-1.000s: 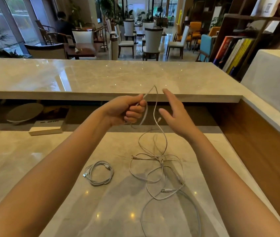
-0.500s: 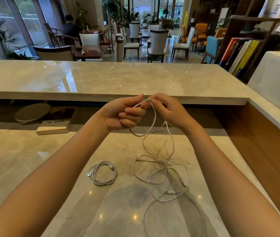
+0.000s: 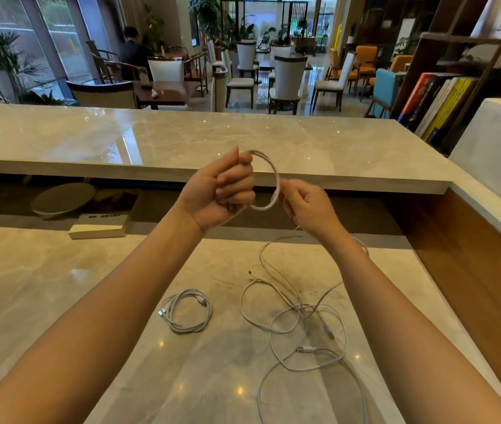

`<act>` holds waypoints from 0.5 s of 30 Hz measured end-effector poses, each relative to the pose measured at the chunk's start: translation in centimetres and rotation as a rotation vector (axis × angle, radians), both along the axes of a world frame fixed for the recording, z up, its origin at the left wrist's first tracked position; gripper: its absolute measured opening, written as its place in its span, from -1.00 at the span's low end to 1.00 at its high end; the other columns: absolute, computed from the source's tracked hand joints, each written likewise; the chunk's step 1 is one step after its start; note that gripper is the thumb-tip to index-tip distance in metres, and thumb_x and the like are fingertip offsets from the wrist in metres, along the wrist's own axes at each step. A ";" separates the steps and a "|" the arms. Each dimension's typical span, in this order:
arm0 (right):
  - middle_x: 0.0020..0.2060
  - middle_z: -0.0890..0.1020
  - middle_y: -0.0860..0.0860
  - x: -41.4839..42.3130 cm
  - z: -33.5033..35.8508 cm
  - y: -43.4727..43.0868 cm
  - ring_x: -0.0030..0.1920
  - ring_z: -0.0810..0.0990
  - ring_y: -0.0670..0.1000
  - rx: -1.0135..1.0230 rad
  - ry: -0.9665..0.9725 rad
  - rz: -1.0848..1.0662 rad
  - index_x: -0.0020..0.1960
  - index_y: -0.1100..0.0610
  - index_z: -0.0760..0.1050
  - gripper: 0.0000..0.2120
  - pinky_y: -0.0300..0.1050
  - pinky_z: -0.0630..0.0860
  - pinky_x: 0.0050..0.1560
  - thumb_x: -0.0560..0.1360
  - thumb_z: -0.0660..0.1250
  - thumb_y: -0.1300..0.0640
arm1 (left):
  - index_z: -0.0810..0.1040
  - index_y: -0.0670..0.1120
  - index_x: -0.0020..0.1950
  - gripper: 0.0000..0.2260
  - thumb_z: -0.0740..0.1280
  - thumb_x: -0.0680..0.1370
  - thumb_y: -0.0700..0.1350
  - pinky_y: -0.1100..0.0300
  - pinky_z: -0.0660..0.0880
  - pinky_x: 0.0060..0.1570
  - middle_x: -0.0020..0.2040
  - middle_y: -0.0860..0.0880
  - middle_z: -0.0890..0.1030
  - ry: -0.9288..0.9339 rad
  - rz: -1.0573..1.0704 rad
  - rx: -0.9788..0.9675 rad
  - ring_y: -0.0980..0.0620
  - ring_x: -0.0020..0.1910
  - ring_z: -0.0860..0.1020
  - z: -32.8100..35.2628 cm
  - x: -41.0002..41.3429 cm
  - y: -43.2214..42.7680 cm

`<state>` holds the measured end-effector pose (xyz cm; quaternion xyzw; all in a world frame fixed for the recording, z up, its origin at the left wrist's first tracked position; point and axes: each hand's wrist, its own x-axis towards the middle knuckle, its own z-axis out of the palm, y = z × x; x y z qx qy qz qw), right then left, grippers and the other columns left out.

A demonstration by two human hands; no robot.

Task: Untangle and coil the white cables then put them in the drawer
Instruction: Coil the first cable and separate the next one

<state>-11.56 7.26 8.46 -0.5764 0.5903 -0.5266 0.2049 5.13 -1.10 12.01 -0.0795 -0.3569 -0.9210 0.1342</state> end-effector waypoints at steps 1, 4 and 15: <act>-0.46 0.45 -0.04 -0.1 -1.1 0.1 -0.49 0.39 -0.20 0.040 0.027 -0.004 -0.20 0.13 0.55 -0.68 -0.40 0.31 -0.44 0.62 0.12 0.10 | 0.46 -0.15 -0.11 -0.66 -0.01 0.65 -0.02 0.32 0.21 -0.52 -0.52 0.02 0.41 0.005 0.095 0.006 0.15 -0.59 0.29 0.2 -0.1 0.0; -0.44 0.49 -0.05 -1.0 -4.8 0.8 -0.46 0.42 -0.19 0.183 0.103 -0.048 -0.15 0.15 0.57 -0.70 -0.30 0.36 -0.37 0.61 0.13 0.09 | 0.45 -0.13 -0.07 -0.69 -0.01 0.65 -0.03 0.35 0.23 -0.54 -0.51 0.04 0.37 0.023 0.388 0.019 0.16 -0.59 0.29 1.3 0.2 0.0; -0.16 0.66 -0.01 2.7 0.4 0.7 -0.18 0.60 0.03 -0.082 0.770 -0.117 0.04 0.04 0.57 -0.83 0.02 0.53 -0.21 0.54 0.26 0.02 | 0.40 -0.08 -0.01 -0.86 0.08 0.64 -0.10 0.29 0.55 -0.23 -0.26 0.02 0.55 -0.806 0.881 -1.457 0.14 -0.30 0.56 -0.4 -1.5 1.2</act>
